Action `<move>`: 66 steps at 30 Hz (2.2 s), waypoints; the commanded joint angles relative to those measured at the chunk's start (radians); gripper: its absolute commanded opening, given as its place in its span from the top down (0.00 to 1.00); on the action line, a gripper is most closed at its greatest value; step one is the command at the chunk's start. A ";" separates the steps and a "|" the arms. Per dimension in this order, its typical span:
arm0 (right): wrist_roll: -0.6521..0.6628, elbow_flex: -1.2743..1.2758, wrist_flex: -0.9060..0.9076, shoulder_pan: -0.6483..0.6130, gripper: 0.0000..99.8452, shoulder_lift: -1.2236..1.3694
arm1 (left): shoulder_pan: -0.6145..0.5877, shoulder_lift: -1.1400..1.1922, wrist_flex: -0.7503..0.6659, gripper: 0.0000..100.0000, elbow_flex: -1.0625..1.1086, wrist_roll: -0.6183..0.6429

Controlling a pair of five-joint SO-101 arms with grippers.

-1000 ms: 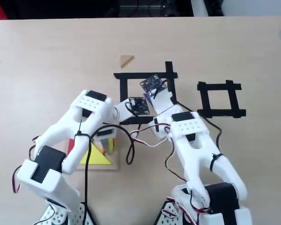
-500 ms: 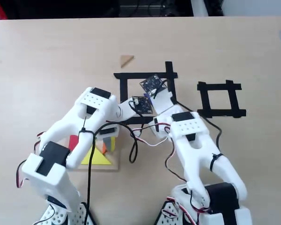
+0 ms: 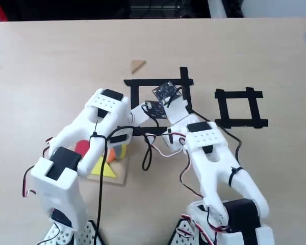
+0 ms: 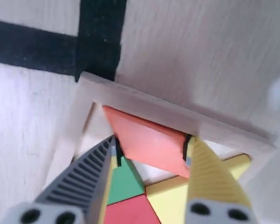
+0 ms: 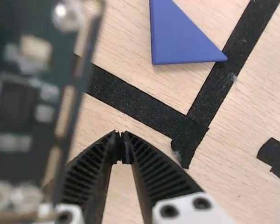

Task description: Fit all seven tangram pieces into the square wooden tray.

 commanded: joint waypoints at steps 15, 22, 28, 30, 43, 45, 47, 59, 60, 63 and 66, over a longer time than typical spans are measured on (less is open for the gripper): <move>0.029 -0.047 0.006 0.015 0.99 -0.002 | 0.073 -0.008 -0.008 0.97 -0.044 0.109; 0.049 -0.047 0.005 0.015 0.99 0.002 | 0.067 -0.135 -0.055 0.97 0.012 0.150; 0.049 -0.047 0.002 0.015 0.99 0.004 | 0.077 -0.325 -0.063 0.97 0.130 0.150; 0.049 -0.047 0.002 0.015 0.99 0.004 | 0.074 -0.373 -0.063 0.97 0.147 0.150; 0.046 -0.047 0.003 0.015 0.99 0.004 | 0.099 -0.356 -0.106 0.97 0.154 0.184; 0.048 -0.045 0.003 0.015 0.99 0.004 | 0.108 -0.359 -0.106 0.97 0.157 0.184; 0.049 -0.045 0.003 0.015 0.99 0.004 | 0.096 -0.361 -0.106 0.97 0.154 0.181; 0.043 -0.053 0.002 0.009 0.99 0.004 | -0.137 -0.489 -0.061 0.97 0.170 0.186; 0.043 -0.053 0.002 0.009 0.99 0.004 | -0.163 -0.529 -0.060 0.97 0.177 0.186; 0.043 -0.056 0.002 0.009 0.99 0.004 | -0.234 -0.655 -0.058 0.97 0.206 0.186; 0.041 -0.085 0.011 0.009 0.99 0.005 | -0.275 -0.758 -0.063 0.97 0.278 0.181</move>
